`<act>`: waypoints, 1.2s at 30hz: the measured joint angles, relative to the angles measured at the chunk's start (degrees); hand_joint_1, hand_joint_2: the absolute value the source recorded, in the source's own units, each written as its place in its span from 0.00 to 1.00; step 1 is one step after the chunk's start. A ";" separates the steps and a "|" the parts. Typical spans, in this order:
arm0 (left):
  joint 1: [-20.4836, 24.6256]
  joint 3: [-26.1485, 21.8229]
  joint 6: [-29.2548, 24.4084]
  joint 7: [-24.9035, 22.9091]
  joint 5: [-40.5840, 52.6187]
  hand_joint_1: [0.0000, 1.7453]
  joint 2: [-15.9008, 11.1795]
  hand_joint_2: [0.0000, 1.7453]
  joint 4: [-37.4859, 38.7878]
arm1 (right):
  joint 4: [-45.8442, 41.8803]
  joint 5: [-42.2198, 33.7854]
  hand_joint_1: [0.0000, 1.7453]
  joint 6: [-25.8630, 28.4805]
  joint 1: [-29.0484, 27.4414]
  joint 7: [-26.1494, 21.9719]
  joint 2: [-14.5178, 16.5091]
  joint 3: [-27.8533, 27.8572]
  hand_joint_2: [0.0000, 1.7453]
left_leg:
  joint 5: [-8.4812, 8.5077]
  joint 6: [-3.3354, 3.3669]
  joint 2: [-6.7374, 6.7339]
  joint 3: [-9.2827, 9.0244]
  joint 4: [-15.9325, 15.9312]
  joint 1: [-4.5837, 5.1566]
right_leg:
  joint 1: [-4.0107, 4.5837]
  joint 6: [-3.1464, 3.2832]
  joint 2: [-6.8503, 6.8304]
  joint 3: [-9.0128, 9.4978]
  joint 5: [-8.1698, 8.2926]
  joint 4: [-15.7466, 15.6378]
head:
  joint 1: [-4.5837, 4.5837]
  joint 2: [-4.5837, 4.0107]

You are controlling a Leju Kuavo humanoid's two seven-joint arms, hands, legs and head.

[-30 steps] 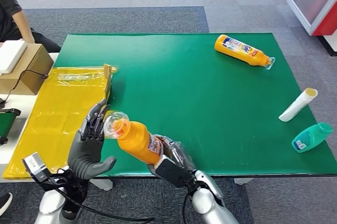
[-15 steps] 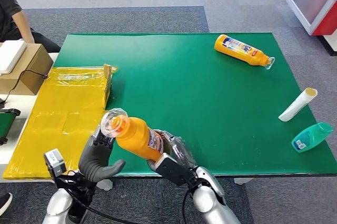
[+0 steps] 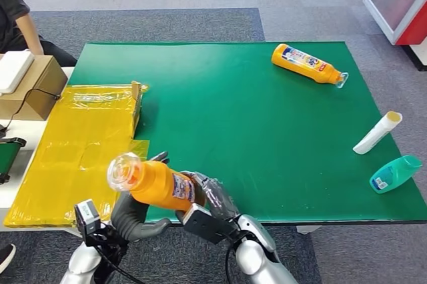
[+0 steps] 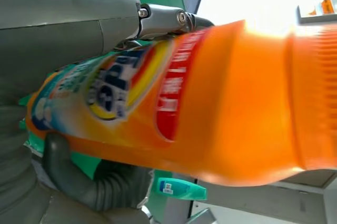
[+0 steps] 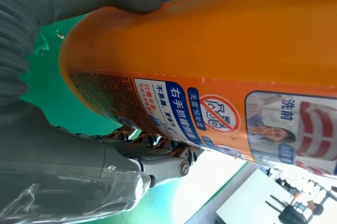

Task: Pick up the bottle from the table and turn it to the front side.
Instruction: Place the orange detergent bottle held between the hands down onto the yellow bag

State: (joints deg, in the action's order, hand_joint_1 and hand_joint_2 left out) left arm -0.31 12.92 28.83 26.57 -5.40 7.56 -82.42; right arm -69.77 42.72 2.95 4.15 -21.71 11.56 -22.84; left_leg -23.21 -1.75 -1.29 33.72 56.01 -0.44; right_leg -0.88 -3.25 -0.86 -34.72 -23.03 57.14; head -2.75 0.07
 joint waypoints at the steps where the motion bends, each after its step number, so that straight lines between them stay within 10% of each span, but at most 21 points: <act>1: 0.10 -0.01 -0.10 0.13 -0.02 0.01 0.01 1.00 0.02 | 0.40 0.01 1.00 0.01 -0.01 0.07 0.00 -0.14 1.00 | 0.00 0.00 0.00 0.00 0.00 0.00 | 0.00 0.00 0.00 0.00 0.00 0.00 | -0.01 0.00; 3: 0.27 -0.04 -0.43 0.26 0.06 0.07 0.04 1.00 0.02 | 1.25 -0.02 1.00 0.04 -0.02 0.16 0.00 -0.34 1.00 | 0.00 0.00 0.00 0.00 0.00 0.00 | 0.00 0.00 0.00 0.00 0.00 0.00 | 0.00 0.00; 7: 0.35 -0.23 -1.78 0.73 1.40 0.96 0.42 1.00 0.01 | 3.08 -0.29 1.00 0.14 -0.02 0.30 0.00 -0.45 1.00 | 0.00 0.00 0.00 0.00 0.00 0.00 | 0.00 0.00 0.00 -0.01 0.00 0.00 | -0.01 0.00; 8: 0.35 -0.31 -2.01 0.80 1.69 1.00 0.55 1.00 0.01 | 3.47 -0.37 0.98 0.16 -0.02 0.32 0.00 -0.43 1.00 | 0.00 0.00 0.00 0.00 0.00 0.00 | 0.00 0.00 0.00 -0.01 0.00 0.00 | 0.00 0.00; 9: 0.35 -0.38 -2.21 0.81 2.00 1.00 0.66 1.00 0.00 | 3.83 -0.46 0.97 0.18 -0.02 0.33 0.00 -0.40 1.00 | 0.00 0.00 0.00 0.00 0.00 0.00 | 0.00 0.00 0.00 -0.01 0.00 0.00 | -0.01 0.00; 13: 0.29 -0.52 -3.49 0.81 4.39 1.00 0.98 1.00 -0.03 | 4.92 -0.70 0.00 0.28 0.03 0.43 0.00 -0.28 1.00 | 0.00 0.00 0.00 0.00 0.00 0.00 | 0.00 0.00 0.00 -0.01 0.00 0.00 | 0.00 0.00; 24: 0.30 -0.23 -15.82 -0.49 25.71 1.00 0.81 1.00 -5.32 | 5.03 -2.09 0.00 0.08 -0.65 1.33 0.00 2.69 1.00 | 0.00 0.00 0.00 0.00 0.00 0.00 | 0.00 0.00 0.00 -0.01 0.00 0.00 | -0.01 0.00; 36: 5.74 0.20 -21.44 -16.35 52.73 1.00 -6.78 1.00 -15.77 | 0.95 -3.92 0.00 -1.61 -3.56 2.35 0.00 7.98 1.00 | 0.05 -0.05 0.00 0.00 0.00 -0.01 | 0.01 0.02 0.01 -0.04 0.01 0.00 | 0.01 0.00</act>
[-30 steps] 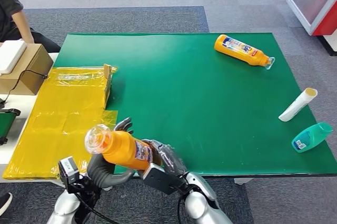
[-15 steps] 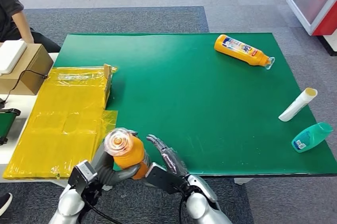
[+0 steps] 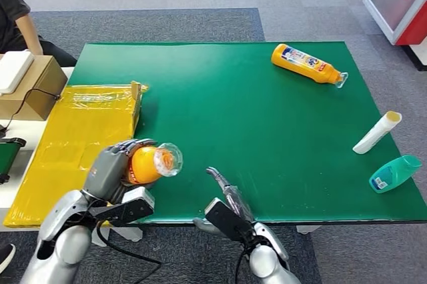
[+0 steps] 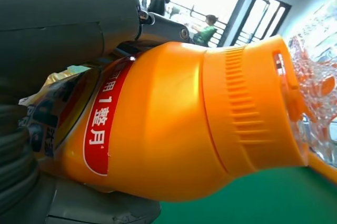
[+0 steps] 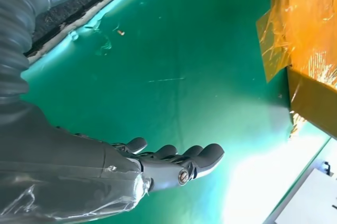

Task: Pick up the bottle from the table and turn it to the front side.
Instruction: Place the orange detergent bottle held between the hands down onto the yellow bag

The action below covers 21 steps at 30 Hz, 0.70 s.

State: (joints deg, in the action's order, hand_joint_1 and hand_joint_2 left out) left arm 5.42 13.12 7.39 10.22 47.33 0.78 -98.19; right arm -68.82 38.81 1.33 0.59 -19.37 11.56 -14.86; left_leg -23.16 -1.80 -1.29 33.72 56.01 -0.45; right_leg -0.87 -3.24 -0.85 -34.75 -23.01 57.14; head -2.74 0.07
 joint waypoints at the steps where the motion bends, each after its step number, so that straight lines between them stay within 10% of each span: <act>1: 0.67 0.02 0.20 -0.42 1.14 1.00 -1.21 1.00 0.12 | -0.04 -0.06 0.00 -0.21 -0.06 -0.04 0.00 0.24 1.00 | 0.01 0.00 0.00 0.00 0.00 0.00 | 0.00 0.00 0.00 0.00 0.00 0.00 | -0.01 0.00; 10: 4.61 0.52 -2.06 0.92 10.68 1.00 -12.92 1.00 10.77 | 1.78 -1.80 0.00 -1.37 -0.29 -1.48 0.00 1.62 1.00 | 0.01 -0.01 -0.05 0.00 0.00 0.00 | 0.01 0.04 0.05 -0.06 0.02 0.01 | 0.00 0.00; 21: 10.27 1.26 -9.28 3.40 17.50 1.00 -15.61 1.00 30.00 | 7.35 -3.11 0.00 -2.27 0.26 -3.06 0.17 1.73 1.00 | 0.01 -0.01 -0.04 0.04 0.00 0.00 | 0.00 0.04 0.04 -0.07 0.03 0.00 | 0.00 0.00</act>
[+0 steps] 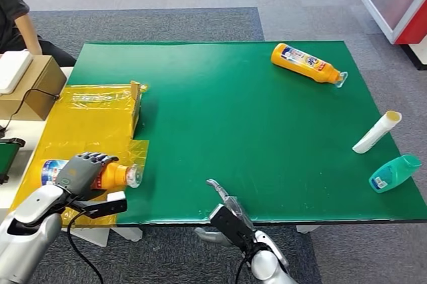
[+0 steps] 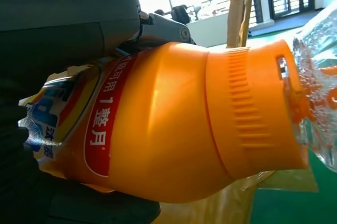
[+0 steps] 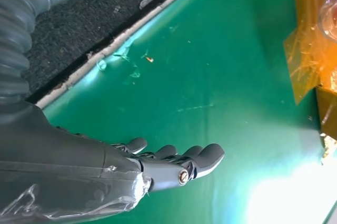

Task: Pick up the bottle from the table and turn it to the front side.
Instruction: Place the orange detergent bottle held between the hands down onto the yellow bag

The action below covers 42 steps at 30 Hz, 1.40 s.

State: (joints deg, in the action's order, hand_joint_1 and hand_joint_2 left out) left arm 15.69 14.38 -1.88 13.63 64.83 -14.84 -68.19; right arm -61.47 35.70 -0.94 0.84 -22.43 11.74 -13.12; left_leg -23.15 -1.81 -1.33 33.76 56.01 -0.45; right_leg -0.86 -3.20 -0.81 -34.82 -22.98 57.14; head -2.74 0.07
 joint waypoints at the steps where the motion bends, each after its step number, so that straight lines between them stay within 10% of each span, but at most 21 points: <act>1: 0.62 0.10 -0.36 0.06 0.44 1.00 0.00 1.00 1.29 | 0.49 -0.01 0.00 -0.04 0.11 -0.10 0.00 -0.07 1.00 | 0.00 0.00 0.00 0.00 0.00 0.00 | 0.00 0.00 0.00 0.00 0.00 0.00 | 0.00 0.00; 19: 12.28 -0.49 -8.92 -0.03 7.08 0.95 5.46 1.00 22.22 | 7.46 -1.96 0.00 1.10 2.17 -1.70 0.13 -5.51 1.00 | 0.04 -0.05 0.00 -0.10 0.00 -0.01 | 0.01 0.06 0.01 0.05 0.05 0.00 | 0.01 0.00; 22: 13.47 -1.01 -8.62 -0.34 7.07 0.71 6.56 1.00 24.11 | 7.76 -2.10 0.00 1.08 2.37 -1.73 0.13 -6.03 1.00 | 0.07 -0.09 -0.01 -0.10 0.00 -0.01 | 0.03 0.11 0.01 0.05 0.09 0.00 | 0.00 0.00; 26: 14.66 -1.61 -8.47 -0.81 7.09 0.01 7.70 1.00 26.23 | 7.95 -2.26 0.00 1.07 2.49 -1.72 0.12 -6.45 1.00 | 0.08 -0.10 -0.01 -0.10 0.00 -0.02 | 0.04 0.11 0.01 0.05 0.10 0.00 | -0.01 0.00; 35: 14.87 -7.03 -6.59 0.89 1.98 0.00 10.35 1.00 28.40 | 6.70 -3.41 0.00 1.31 1.85 -0.06 -0.20 -6.65 1.00 | 0.08 -0.10 -0.01 -0.14 0.00 -0.02 | 0.03 0.11 0.01 0.11 0.10 0.00 | 0.00 0.00; 42: 5.96 -11.83 0.48 4.85 -7.69 0.00 11.99 1.00 14.21 | 2.64 -3.80 0.00 1.77 -0.45 1.79 -1.15 -6.06 1.00 | 0.03 -0.04 -0.01 -0.10 0.00 -0.01 | 0.02 0.08 0.01 0.10 0.07 -0.01 | -0.01 0.00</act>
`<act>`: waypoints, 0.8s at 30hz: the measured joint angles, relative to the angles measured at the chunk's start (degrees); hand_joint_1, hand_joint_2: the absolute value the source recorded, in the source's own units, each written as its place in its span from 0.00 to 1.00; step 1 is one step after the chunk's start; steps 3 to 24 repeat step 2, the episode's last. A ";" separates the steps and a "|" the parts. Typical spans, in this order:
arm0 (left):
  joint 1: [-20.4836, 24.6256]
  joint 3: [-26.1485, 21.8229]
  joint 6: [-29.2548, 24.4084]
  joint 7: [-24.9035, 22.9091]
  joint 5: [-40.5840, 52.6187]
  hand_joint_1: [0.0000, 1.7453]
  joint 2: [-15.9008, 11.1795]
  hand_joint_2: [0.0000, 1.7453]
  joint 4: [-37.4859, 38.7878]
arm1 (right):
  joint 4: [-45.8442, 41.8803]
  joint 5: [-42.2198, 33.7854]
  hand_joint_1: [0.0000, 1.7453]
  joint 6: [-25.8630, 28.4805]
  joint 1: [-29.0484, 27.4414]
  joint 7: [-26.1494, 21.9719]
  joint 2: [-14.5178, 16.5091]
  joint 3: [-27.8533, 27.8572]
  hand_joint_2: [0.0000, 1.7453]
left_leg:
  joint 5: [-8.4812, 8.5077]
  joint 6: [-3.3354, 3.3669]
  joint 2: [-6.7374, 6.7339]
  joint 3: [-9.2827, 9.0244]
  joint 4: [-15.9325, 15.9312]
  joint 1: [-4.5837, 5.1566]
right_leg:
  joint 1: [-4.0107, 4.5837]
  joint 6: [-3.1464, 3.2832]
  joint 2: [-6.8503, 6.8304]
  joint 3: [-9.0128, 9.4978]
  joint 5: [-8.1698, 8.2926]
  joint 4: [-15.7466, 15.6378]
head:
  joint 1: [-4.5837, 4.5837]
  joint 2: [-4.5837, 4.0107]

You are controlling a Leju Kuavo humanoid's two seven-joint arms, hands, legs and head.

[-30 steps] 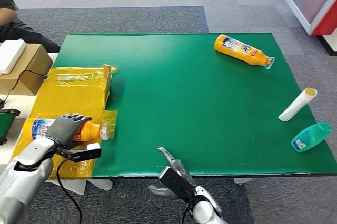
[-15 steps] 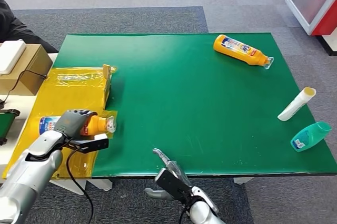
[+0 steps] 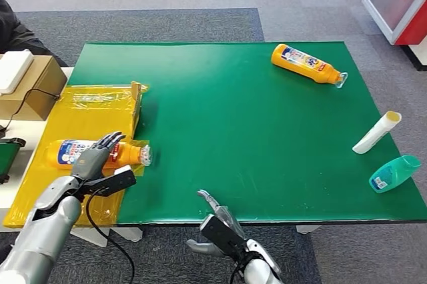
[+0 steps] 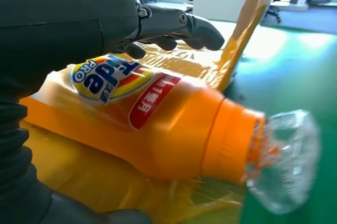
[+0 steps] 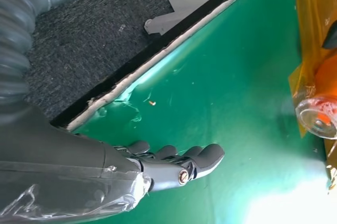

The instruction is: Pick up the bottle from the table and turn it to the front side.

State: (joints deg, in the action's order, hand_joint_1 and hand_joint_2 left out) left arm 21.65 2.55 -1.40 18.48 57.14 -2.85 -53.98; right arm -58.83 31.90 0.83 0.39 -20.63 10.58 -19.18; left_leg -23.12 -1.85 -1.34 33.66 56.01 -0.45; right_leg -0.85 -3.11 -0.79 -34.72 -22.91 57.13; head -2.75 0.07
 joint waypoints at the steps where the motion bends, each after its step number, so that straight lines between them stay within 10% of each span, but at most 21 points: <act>1: -1.40 -0.39 0.87 0.75 -1.76 0.00 0.08 1.00 -2.38 | -0.52 0.01 0.00 0.04 -0.32 0.17 -0.07 0.18 1.00 | -0.01 0.00 0.00 0.01 0.00 0.00 | 0.00 0.00 0.00 0.00 -0.01 0.00 | -0.01 0.00; 24: -2.06 -0.57 1.29 1.13 -2.63 0.00 0.11 1.00 -3.50 | -0.76 0.00 0.00 0.07 -0.45 0.26 -0.10 0.27 1.00 | -0.02 0.00 0.00 0.01 0.00 0.00 | 0.00 0.00 0.00 0.00 -0.01 0.00 | 0.00 0.00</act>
